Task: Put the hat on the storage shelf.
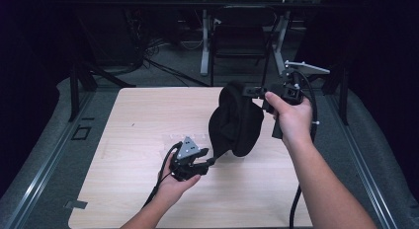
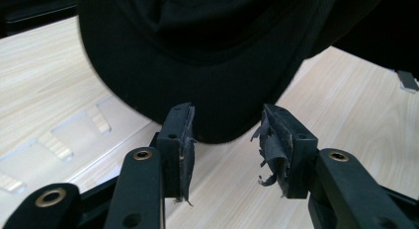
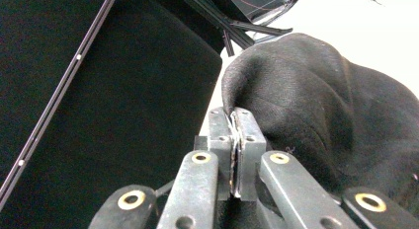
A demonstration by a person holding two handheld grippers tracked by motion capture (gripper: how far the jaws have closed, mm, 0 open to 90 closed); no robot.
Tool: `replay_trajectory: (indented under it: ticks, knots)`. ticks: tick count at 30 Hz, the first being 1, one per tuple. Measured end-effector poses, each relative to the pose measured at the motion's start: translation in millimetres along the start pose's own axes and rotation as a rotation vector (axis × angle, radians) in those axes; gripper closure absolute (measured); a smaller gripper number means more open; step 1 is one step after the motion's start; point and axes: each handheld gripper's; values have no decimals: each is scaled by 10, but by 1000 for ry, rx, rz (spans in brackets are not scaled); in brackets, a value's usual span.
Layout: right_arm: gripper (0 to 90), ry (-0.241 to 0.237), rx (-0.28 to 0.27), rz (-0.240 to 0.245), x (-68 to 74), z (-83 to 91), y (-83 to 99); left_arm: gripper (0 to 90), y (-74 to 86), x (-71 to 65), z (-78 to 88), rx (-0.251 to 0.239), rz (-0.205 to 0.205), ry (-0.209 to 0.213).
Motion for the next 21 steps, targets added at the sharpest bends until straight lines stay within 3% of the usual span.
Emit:
replay_trajectory:
  ticks: [12, 15, 21]
  knots:
    - [882, -6, 2, 7, 39, -8, 21, 572, -111, -95, 55, -38, -31, 39]
    - [882, -6, -1, 7, 42, -7, 24, 565, -139, -128, 64, -34, -51, 36]
    - [881, -9, -3, 4, 46, -6, 34, 570, -171, -135, -21, -9, -52, 31]
Point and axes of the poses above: each handheld gripper's, and its own axes: z roughly backward along the jaws, y roughly out of its underside, x roughly to its left, and after that the axes turned 14 degrees about -z, right-handed
